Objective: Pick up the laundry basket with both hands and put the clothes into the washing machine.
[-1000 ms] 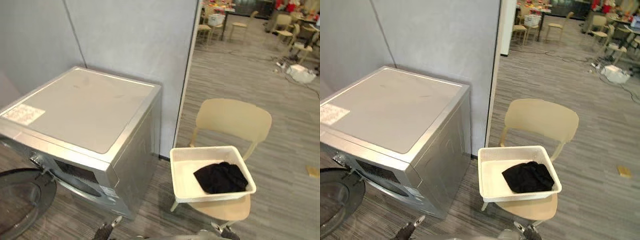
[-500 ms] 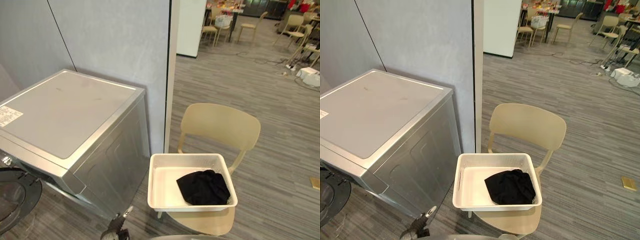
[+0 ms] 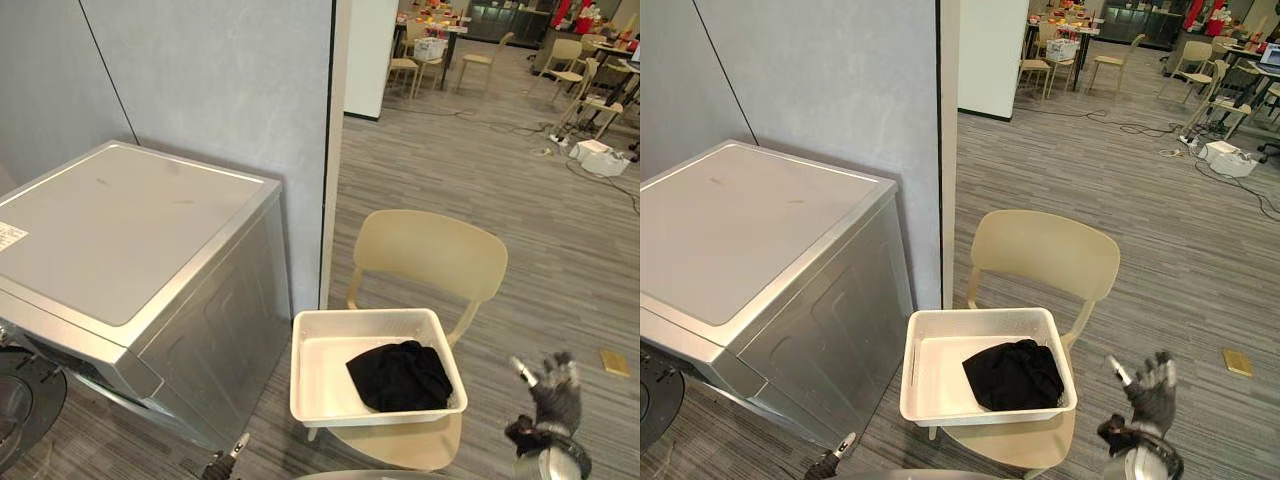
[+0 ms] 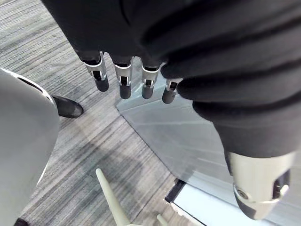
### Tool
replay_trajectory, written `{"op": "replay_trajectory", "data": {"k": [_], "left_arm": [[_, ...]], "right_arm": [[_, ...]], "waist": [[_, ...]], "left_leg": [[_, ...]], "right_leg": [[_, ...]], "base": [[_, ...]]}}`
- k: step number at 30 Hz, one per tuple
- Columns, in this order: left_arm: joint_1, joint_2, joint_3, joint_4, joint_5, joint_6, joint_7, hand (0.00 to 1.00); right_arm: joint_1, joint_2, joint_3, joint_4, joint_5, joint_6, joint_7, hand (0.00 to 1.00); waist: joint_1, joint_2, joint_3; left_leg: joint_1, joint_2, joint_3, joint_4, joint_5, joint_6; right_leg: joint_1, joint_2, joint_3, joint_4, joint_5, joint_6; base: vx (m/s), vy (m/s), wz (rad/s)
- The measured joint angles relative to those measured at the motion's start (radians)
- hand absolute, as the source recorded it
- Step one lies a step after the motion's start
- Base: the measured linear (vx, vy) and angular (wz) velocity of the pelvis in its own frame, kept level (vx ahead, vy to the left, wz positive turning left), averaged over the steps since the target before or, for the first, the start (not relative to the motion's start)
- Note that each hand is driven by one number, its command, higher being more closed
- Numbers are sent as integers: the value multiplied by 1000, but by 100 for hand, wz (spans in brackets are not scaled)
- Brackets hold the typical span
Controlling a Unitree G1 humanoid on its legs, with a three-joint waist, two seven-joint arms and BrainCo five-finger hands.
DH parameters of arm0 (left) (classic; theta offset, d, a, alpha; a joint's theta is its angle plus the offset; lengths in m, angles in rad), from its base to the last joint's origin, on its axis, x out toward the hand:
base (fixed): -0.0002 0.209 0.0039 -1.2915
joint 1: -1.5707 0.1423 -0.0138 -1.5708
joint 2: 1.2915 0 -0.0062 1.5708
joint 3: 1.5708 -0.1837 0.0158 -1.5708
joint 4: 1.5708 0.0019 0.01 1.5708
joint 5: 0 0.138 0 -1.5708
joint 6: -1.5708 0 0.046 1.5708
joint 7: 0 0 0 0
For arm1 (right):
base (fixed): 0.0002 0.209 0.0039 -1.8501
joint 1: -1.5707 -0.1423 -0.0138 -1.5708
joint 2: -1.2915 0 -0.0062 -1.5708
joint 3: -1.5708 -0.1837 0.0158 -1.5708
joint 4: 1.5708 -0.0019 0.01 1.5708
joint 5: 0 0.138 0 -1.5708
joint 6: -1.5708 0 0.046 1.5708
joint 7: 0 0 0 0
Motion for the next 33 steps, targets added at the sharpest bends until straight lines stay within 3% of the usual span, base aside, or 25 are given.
{"op": "replay_trajectory", "data": {"k": [1, 5, 9, 13, 16, 18, 24, 33], "left_arm": [[0, 9, -36, 0, 5, 0, 1, 0], [-16, 28, -137, 2, 47, -1, 8, 0], [-45, 54, -236, -2, 86, -2, 8, 0], [-71, 48, -262, -34, 97, -15, 9, 0], [-89, 45, -260, -41, 92, -20, 17, 0], [-95, 46, -261, -39, 97, -16, 16, 0], [-135, 53, -261, -42, 111, -15, 21, 0], [-160, 41, -296, -90, 73, -20, 63, 0]], "right_arm": [[-31, -10, 14, -11, -53, -14, -3, 0], [-114, -65, 99, 2, -96, -17, -16, 0], [-261, -189, 213, 158, -153, -15, -8, 0], [-508, -334, 324, 401, -175, -15, 38, 0], [-649, -359, 407, 623, -172, -5, 54, 0], [-668, -358, 457, 665, -175, 8, 74, 0], [-718, -342, 498, 819, -208, 38, 97, 0], [-778, -371, 475, 972, -253, 76, 90, 0]], "waist": [[-1, 2, 0], [1, 16, 4], [9, 27, 14], [40, 74, 91], [74, 85, 120], [82, 83, 123], [80, 77, 196], [75, 107, 283]], "left_leg": [[6, 0, 1, 0, 1, -1], [-8, -1, -9, -1, 1, -1], [-92, -3, -88, -2, 26, -4], [-153, -3, -147, -1, 59, -11], [-177, 5, -153, 1, 65, -15], [-177, 6, -150, 1, 65, -15], [-199, 0, -148, 23, 64, -15], [-281, -4, -152, 60, 78, -5]], "right_leg": [[10, 1, 0, -11, 5, 1], [11, 1, -10, -29, 10, 3], [-17, -1, -83, -34, 12, 2], [-46, 2, -125, -32, 23, -5], [-67, 9, -137, -30, 26, -9], [-68, 9, -135, -29, 26, -9], [-89, 0, -125, -14, 27, -8], [-169, -5, -119, 12, 48, -12]], "base": [[0, 0, 0], [-9, -2, 8], [-20, -18, 50], [-20, -12, 40], [-15, -8, 9], [0, 0, 0], [-28, 7, -1], [-65, 9, -2]]}}
